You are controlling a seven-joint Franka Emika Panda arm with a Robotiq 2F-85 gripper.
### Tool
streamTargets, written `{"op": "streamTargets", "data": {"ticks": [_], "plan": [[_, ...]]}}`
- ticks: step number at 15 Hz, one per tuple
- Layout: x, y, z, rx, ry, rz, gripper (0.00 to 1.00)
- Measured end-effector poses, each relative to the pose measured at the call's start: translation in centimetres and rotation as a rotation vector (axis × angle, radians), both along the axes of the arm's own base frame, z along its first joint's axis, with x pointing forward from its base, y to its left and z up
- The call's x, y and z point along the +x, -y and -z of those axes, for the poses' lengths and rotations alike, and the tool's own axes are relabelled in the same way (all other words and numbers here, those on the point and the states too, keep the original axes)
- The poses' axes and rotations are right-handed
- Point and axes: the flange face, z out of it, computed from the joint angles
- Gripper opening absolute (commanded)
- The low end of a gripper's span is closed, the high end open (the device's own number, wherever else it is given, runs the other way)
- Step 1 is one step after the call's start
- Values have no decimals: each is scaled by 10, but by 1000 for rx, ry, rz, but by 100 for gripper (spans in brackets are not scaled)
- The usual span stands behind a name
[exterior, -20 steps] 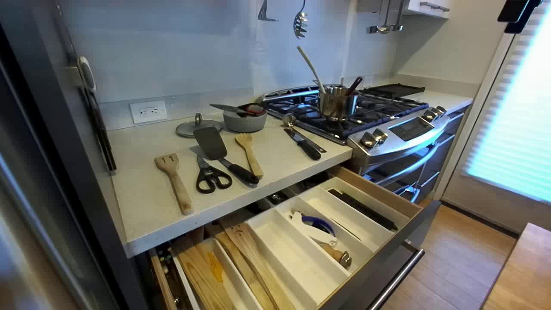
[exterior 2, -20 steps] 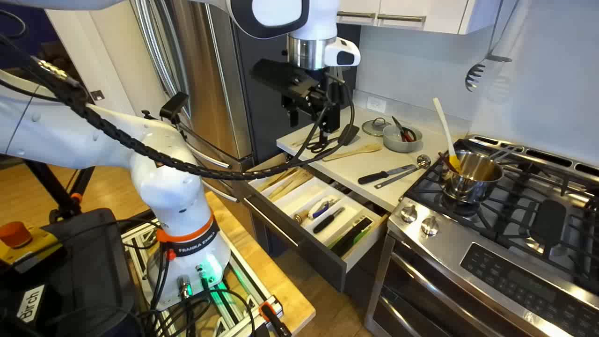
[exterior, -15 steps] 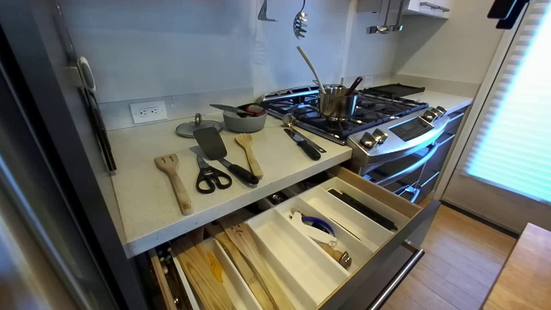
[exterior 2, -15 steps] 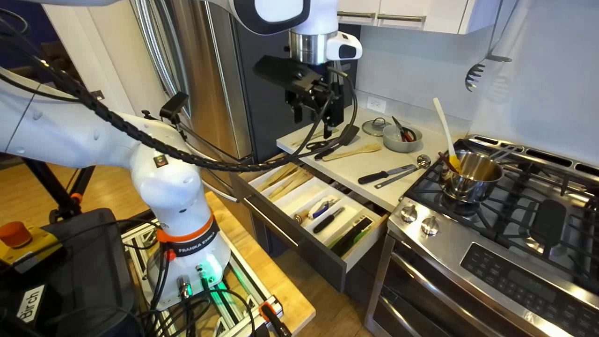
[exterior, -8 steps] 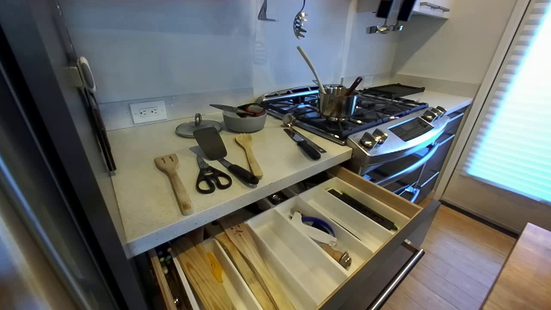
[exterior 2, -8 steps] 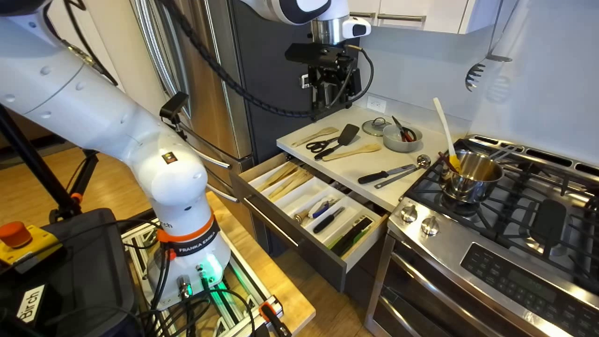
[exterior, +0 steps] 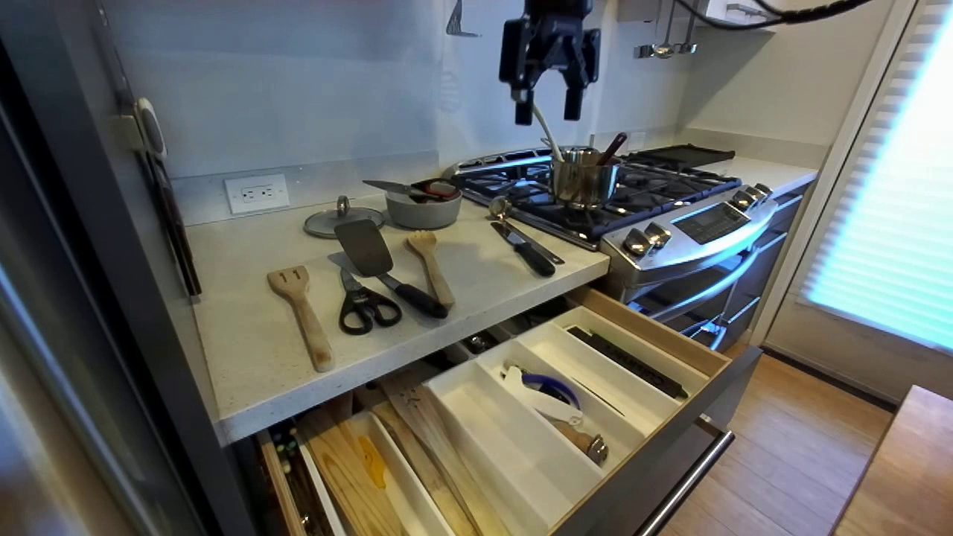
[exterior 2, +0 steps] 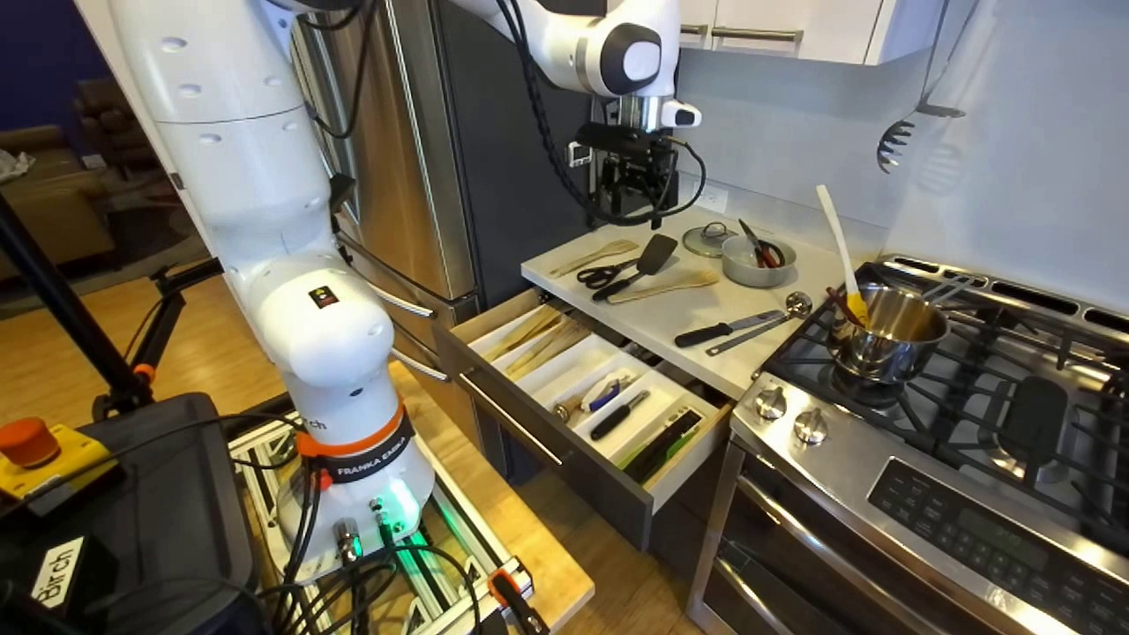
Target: Put the spoon into the pot
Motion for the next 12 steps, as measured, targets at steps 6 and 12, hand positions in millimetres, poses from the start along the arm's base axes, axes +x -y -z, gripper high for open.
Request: {"op": "streamTargets", "data": {"ticks": [6, 12], "plan": [[53, -18, 74, 44, -150, 6, 100], [65, -20, 68, 71, -79, 91, 100]]}}
